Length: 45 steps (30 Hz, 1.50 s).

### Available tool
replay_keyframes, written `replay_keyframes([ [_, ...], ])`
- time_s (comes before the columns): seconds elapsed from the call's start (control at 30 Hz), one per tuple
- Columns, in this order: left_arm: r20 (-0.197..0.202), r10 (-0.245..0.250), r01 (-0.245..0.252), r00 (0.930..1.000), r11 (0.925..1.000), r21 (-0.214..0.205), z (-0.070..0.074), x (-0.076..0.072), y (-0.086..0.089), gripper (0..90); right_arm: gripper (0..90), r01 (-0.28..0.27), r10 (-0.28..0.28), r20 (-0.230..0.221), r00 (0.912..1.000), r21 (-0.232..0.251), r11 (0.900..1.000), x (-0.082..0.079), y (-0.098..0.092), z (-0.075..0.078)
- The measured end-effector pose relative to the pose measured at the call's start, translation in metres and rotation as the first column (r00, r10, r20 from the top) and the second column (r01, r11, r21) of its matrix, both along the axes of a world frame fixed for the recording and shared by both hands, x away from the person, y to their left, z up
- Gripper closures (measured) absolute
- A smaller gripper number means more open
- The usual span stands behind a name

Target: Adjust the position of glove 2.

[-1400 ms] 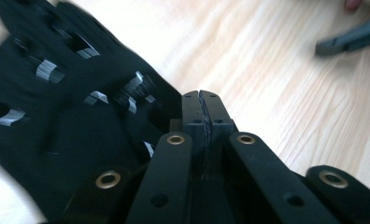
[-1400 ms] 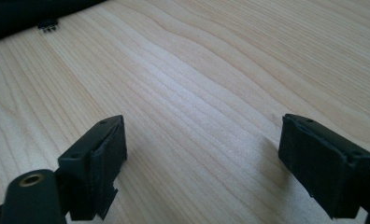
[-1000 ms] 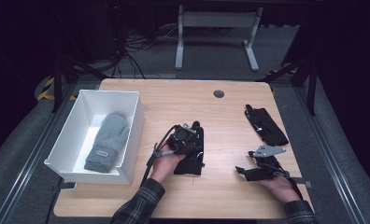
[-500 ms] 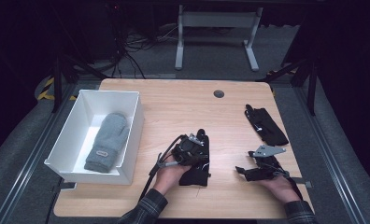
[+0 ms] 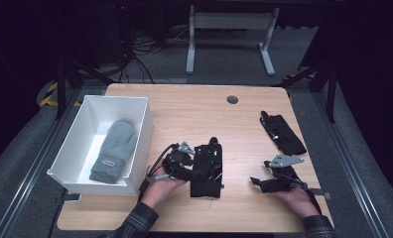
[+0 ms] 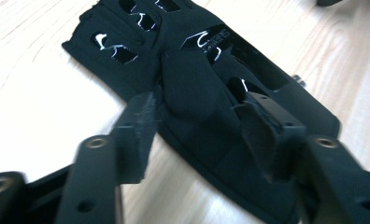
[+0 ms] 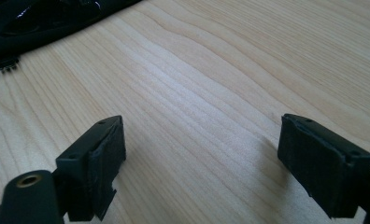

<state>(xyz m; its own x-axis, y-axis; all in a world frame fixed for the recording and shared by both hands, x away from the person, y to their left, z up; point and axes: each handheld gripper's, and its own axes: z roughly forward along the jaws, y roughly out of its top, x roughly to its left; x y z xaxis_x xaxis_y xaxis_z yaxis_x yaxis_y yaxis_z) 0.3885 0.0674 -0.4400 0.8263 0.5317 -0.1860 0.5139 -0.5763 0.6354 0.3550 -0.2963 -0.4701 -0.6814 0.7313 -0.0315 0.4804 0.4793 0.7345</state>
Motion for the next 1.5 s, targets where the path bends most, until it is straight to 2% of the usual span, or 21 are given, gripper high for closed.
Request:
replay_keyframes([
  [0.13,0.02,0.009,-0.009,0.9998,0.9999,0.011,-0.005,-0.009,0.01,30.4,15.6,-0.001,0.001,-0.001,1.0,0.001,1.0,0.0,0.0,0.0],
  [0.27,0.046,0.024,-0.026,0.9987,0.9992,0.029,-0.01,-0.02,0.019,24.2,15.5,0.0,0.0,0.0,1.0,-0.002,1.0,0.0,0.0,0.0],
  [0.53,0.028,0.013,-0.015,0.9995,0.9972,0.073,-0.023,-0.034,0.027,11.6,15.4,0.003,-0.003,0.0,1.0,-0.001,1.0,-0.001,0.0,0.0],
  [0.57,0.046,0.014,-0.018,0.9988,0.9972,0.072,-0.025,-0.036,0.027,10.9,15.4,0.008,-0.008,0.0,1.0,-0.001,1.0,-0.001,0.0,0.0],
  [0.7,0.072,0.006,-0.011,0.9974,0.9966,0.082,-0.027,-0.04,0.028,8.1,17.9,0.012,-0.012,-0.008,0.9999,-0.001,0.9999,0.0,-0.001,0.001],
  [0.77,0.125,-0.016,0.004,0.992,0.9955,0.094,-0.032,-0.044,0.029,6.0,25.2,0.018,-0.018,-0.019,0.9997,-0.012,0.9998,0.001,-0.001,0.005],
  [0.8,0.143,-0.019,0.007,0.9896,0.9964,0.085,-0.035,-0.045,0.029,4.0,27.9,0.02,-0.02,-0.016,0.9997,-0.007,0.9998,0.002,-0.001,0.006],
  [0.83,0.149,-0.022,0.012,0.9885,0.9975,0.069,-0.037,-0.045,0.029,0.7,34.1,0.028,-0.028,-0.009,0.9996,-0.007,0.9996,0.003,-0.001,0.009],
  [0.9,0.168,-0.032,0.025,0.9853,0.9987,0.046,-0.039,-0.045,0.032,0.0,49.4,0.051,-0.051,0.009,0.9987,-0.011,0.9986,0.007,-0.003,0.016],
  [0.93,0.167,-0.033,0.025,0.9854,0.9987,0.045,-0.039,-0.045,0.032,0.0,58.8,0.068,-0.068,0.021,0.9974,-0.005,0.9977,0.01,-0.005,0.022],
  [0.97,0.168,-0.032,0.025,0.9852,0.9987,0.045,-0.039,-0.045,0.032,0.0,64.5,0.078,-0.078,0.018,0.9968,0.002,0.997,0.013,-0.006,0.025],
  [1.03,0.169,-0.032,0.024,0.9852,0.9987,0.045,-0.039,-0.045,0.032,0.0,74.2,0.099,-0.1,0.019,0.9949,0.008,0.995,0.02,-0.009,0.031],
  [1.07,0.168,-0.029,0.022,0.9854,0.9988,0.045,-0.039,-0.045,0.031,0.0,74.2,0.099,-0.1,0.019,0.9949,0.008,0.995,0.02,-0.009,0.031],
  [1.13,0.168,-0.029,0.022,0.9853,0.9987,0.045,-0.039,-0.045,0.031,0.0,87.5,0.131,-0.131,0.034,0.9908,0.005,0.9913,0.032,-0.016,0.04],
  [1.2,0.168,-0.029,0.021,0.9853,0.9988,0.045,-0.039,-0.045,0.031,0.0,89.4,0.141,-0.141,0.038,0.9892,0.011,0.9899,0.034,-0.018,0.042],
  [1.27,0.168,-0.029,0.022,0.9853,0.9987,0.045,-0.039,-0.045,0.031,0.0,89.9,0.179,-0.18,0.051,0.9823,0.014,0.9837,0.047,-0.027,0.045],
  [1.3,0.168,-0.029,0.022,0.9854,0.9988,0.044,-0.039,-0.045,0.031,0.0,89.9,0.179,-0.18,0.051,0.9823,0.014,0.9837,0.047,-0.027,0.045],
  [1.33,0.168,-0.029,0.022,0.9854,0.9988,0.045,-0.039,-0.045,0.031,0.0,89.9,0.208,-0.209,0.056,0.9764,0.018,0.978,0.056,-0.034,0.045],
  [1.37,0.168,-0.029,0.022,0.9854,0.9988,0.044,-0.039,-0.045,0.031,0.0,90.0,0.218,-0.219,0.057,0.9741,0.022,0.9758,0.059,-0.037,0.045],
  [1.5,0.168,-0.031,0.024,0.9854,0.9988,0.043,-0.039,-0.045,0.031,0.2,90.0,0.265,-0.265,0.078,0.961,0.017,0.9642,0.068,-0.05,0.045],
])
